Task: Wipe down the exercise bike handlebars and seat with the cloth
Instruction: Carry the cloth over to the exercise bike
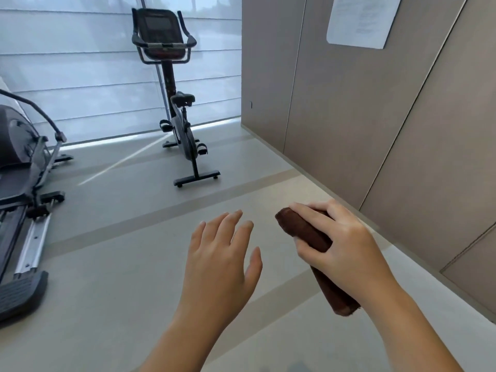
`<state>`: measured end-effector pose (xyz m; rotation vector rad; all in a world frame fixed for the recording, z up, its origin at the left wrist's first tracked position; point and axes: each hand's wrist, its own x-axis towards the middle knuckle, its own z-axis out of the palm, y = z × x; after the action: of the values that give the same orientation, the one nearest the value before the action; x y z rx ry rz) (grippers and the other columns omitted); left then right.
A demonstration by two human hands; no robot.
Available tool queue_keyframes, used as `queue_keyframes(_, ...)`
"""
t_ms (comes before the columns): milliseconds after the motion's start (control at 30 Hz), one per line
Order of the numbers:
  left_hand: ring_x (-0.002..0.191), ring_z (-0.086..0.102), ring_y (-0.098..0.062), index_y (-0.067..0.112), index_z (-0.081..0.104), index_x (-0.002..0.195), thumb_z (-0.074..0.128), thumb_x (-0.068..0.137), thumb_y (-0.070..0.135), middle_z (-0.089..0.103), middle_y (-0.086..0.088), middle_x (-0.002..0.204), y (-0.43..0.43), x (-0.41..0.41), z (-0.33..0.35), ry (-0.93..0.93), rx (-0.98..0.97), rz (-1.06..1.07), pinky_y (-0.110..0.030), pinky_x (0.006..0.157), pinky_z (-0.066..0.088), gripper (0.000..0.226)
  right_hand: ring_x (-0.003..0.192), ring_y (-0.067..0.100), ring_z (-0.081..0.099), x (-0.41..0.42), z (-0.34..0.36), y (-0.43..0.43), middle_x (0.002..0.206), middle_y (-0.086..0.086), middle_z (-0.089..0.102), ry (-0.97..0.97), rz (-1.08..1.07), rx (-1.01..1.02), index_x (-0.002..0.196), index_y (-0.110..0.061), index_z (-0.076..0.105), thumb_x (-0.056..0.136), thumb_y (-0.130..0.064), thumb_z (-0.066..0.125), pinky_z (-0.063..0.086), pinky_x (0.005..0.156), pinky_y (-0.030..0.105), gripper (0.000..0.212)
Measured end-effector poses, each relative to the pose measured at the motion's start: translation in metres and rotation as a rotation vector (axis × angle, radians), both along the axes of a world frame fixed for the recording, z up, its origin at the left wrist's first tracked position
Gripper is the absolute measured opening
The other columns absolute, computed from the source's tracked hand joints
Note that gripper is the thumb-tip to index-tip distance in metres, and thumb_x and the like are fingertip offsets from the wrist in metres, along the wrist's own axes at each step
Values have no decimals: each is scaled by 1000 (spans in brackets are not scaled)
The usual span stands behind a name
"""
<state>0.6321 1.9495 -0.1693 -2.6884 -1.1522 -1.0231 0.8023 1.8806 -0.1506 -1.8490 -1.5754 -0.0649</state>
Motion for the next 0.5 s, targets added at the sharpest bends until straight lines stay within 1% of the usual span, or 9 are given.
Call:
queue_keyframes(133,102,61,-31,8,64,102,74,69,19,65,-11,110,84,1,-15,-28,-43,35,-50,89,45,36,96,15,54,2,-9,94,108,-7,56,11,63,-47,123,-36,55,76,-31,65,46,81,25,48)
queue_keyframes(267,100,61,-33,7,64,100,75,68,17,65,-12,109,195,-17,-25,-33,-52,104,-50,89,45,35,95,11,54,-9,-17,207,106,-12,56,38,136,-68,120,-39,56,74,-30,64,44,80,21,47)
queue_keyframes(400,97,61,-35,3,65,99,75,68,12,66,-16,106,317,-46,-18,-75,-46,189,-50,86,46,34,96,10,54,-30,-10,330,105,-14,57,72,172,-71,119,-40,56,75,-26,66,41,80,16,48)
queue_keyframes(500,98,61,-36,3,64,100,74,69,12,65,-16,107,394,-60,-12,-81,-42,231,-50,87,45,34,94,8,53,-49,0,417,106,-15,55,63,221,-78,121,-42,54,75,-30,63,39,78,10,48)
